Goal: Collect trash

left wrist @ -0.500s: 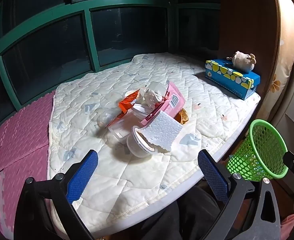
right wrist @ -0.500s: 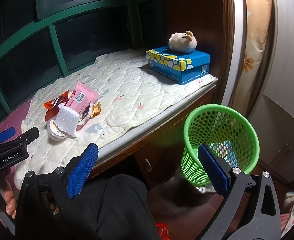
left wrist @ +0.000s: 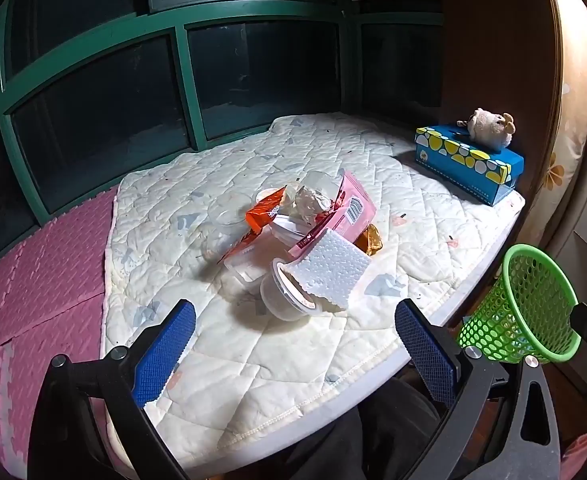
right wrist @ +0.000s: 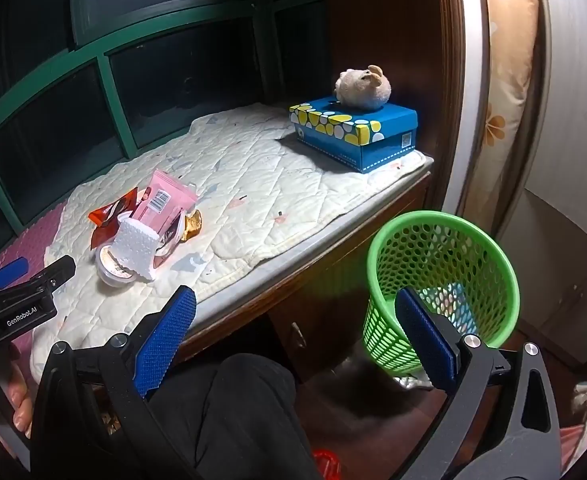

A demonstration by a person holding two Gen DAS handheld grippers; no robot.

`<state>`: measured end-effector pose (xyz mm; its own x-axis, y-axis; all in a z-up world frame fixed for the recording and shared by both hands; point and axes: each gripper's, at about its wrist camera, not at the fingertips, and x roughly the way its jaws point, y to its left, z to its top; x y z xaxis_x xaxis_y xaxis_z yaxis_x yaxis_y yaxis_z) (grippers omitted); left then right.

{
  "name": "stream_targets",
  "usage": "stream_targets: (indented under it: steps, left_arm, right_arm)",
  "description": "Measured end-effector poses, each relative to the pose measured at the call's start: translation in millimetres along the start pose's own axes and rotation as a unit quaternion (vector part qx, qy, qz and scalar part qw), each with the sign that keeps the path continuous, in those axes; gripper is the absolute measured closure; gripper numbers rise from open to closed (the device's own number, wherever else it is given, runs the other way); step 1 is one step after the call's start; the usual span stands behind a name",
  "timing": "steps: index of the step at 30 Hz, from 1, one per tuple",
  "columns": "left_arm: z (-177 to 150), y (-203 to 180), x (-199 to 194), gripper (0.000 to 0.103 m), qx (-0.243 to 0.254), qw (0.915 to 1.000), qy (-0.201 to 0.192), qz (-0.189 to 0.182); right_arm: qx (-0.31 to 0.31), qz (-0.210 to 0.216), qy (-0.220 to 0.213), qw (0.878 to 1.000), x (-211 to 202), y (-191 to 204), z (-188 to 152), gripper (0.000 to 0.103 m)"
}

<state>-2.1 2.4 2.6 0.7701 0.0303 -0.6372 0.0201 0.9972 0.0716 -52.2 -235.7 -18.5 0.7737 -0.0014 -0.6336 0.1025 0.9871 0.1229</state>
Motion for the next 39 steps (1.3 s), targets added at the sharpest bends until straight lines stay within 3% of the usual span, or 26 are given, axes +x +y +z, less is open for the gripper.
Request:
stream_targets:
  steps: [39]
  left_arm:
    - [2.7, 0.9, -1.5, 0.006, -0.005, 1.0000, -0.007, 0.003]
  right_arm:
    - [0.003, 0.002, 0.000, 1.000, -1.7, -2.9, 2.6, 0.004]
